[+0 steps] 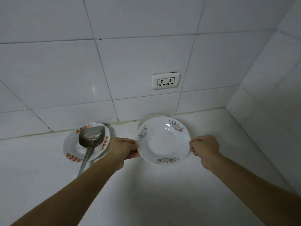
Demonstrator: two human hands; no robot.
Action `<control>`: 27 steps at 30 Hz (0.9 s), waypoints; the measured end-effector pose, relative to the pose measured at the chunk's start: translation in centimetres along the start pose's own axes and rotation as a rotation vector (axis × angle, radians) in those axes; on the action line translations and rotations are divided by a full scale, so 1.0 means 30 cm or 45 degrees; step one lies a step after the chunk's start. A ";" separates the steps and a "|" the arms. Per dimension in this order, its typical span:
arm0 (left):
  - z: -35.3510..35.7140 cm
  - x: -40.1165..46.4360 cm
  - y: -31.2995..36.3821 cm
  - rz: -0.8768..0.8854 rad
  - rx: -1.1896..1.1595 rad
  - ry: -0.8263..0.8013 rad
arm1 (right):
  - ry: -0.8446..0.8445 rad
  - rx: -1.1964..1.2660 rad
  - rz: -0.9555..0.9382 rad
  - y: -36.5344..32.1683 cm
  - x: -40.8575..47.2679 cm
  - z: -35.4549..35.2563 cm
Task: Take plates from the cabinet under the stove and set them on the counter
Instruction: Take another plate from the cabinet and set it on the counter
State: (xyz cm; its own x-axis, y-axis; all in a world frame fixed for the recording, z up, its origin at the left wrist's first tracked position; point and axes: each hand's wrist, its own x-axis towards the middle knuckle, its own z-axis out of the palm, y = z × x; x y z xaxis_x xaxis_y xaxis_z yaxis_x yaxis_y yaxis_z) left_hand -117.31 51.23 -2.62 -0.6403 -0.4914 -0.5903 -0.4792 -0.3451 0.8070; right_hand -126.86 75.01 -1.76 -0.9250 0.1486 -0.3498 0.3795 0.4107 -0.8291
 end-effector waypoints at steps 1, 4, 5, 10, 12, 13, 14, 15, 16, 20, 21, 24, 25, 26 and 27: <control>0.009 0.035 -0.001 -0.012 0.012 0.021 | -0.006 -0.014 0.001 0.000 0.036 0.022; 0.038 0.136 -0.006 -0.025 0.042 0.058 | -0.039 -0.052 -0.011 0.000 0.140 0.084; 0.046 0.165 -0.005 -0.027 0.057 0.073 | -0.047 -0.062 -0.012 0.001 0.171 0.103; 0.076 0.265 -0.002 -0.016 0.178 0.095 | -0.047 -0.113 -0.005 0.020 0.278 0.167; 0.088 0.289 -0.002 -0.028 0.198 0.105 | -0.048 -0.124 0.002 0.032 0.309 0.181; 0.092 0.299 -0.004 -0.034 0.203 0.111 | -0.051 -0.130 0.009 0.037 0.319 0.187; 0.095 0.307 -0.006 -0.038 0.207 0.120 | -0.051 -0.134 0.013 0.042 0.327 0.193; 0.099 0.316 -0.008 -0.039 0.207 0.127 | -0.049 -0.135 0.012 0.045 0.333 0.199; 0.100 0.324 -0.011 -0.036 0.202 0.133 | -0.046 -0.134 0.006 0.048 0.339 0.204; 0.104 0.345 -0.016 -0.026 0.197 0.147 | -0.035 -0.115 -0.004 0.056 0.358 0.221; 0.104 0.348 -0.015 -0.023 0.197 0.151 | -0.036 -0.117 -0.009 0.059 0.362 0.225; 0.109 0.355 -0.007 -0.006 0.187 0.166 | -0.028 -0.134 -0.025 0.061 0.365 0.235; 0.110 0.357 -0.005 0.003 0.188 0.176 | -0.023 -0.144 -0.028 0.061 0.364 0.238; 0.111 0.359 -0.004 0.012 0.192 0.188 | -0.016 -0.149 -0.029 0.059 0.363 0.240; 0.112 0.361 -0.003 0.020 0.200 0.199 | -0.009 -0.149 -0.032 0.058 0.363 0.242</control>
State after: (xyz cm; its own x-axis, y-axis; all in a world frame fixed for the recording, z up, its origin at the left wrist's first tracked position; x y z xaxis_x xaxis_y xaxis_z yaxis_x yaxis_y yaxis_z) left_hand -126.21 48.61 -9.16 -0.5535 -0.6176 -0.5588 -0.5655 -0.2138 0.7965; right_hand -136.12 70.80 -10.19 -0.9340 0.1308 -0.3326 0.3505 0.5165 -0.7813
